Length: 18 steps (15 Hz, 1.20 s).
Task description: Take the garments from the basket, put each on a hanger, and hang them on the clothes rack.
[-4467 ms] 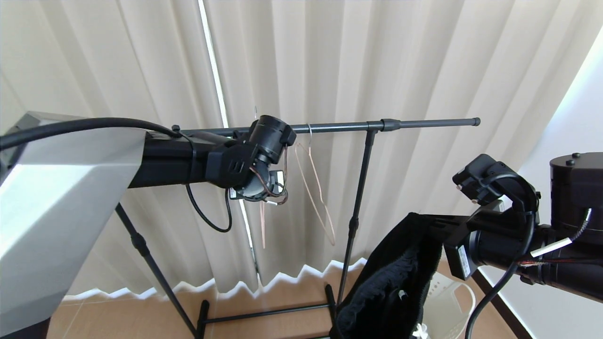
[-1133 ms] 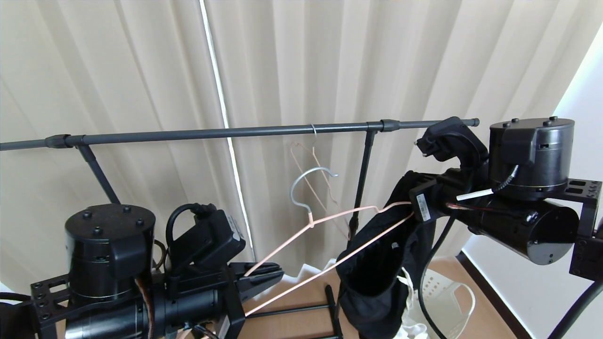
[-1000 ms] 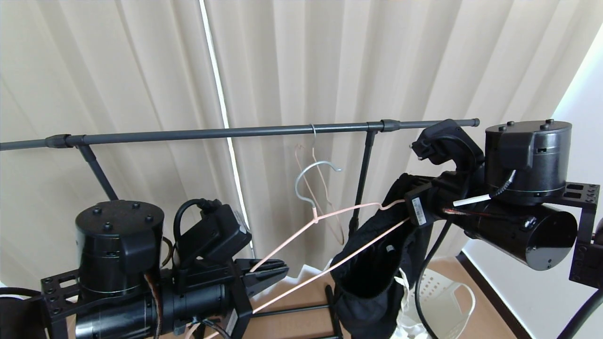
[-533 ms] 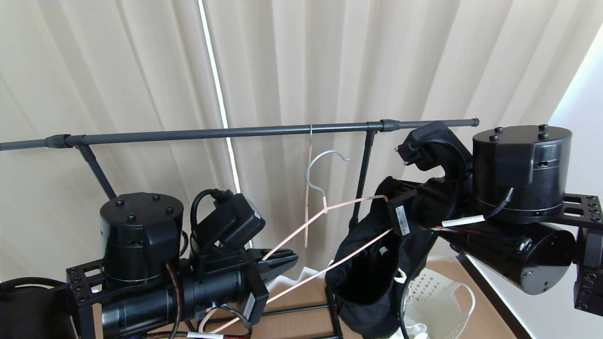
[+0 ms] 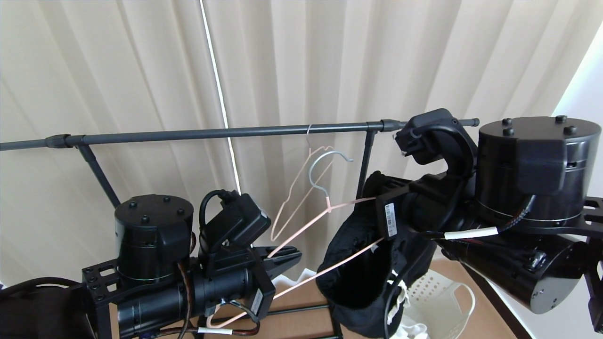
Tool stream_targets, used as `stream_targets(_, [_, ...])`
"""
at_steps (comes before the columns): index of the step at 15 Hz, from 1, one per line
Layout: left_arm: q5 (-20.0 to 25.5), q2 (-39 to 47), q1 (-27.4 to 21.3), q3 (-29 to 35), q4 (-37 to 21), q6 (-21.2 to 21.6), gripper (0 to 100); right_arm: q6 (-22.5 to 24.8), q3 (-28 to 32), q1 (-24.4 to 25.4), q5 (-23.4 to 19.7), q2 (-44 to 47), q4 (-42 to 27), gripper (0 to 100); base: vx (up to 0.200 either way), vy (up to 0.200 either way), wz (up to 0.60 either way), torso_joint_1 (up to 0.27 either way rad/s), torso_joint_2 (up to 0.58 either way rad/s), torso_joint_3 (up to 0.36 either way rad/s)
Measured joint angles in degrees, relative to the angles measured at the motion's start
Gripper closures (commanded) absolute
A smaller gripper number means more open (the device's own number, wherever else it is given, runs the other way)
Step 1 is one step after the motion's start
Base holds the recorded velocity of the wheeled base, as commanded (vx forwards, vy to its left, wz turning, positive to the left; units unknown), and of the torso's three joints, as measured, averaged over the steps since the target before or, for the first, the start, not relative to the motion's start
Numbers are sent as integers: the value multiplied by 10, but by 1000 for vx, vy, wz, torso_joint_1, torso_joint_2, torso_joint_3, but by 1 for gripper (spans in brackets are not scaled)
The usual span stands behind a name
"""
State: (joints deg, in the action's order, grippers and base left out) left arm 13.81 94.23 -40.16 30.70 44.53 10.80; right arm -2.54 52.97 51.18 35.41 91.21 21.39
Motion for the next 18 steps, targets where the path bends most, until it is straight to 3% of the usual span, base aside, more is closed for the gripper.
stream_targets(8, [-35,17,-5,2,46,-35,100,-108,70,57,60,29,1,100,0,0,0,0,0,0])
stream_targets(18, [-64,35,-11,10,69,-47,100,-113,67,95,76,29,50,100,0,0,0,0,0,0])
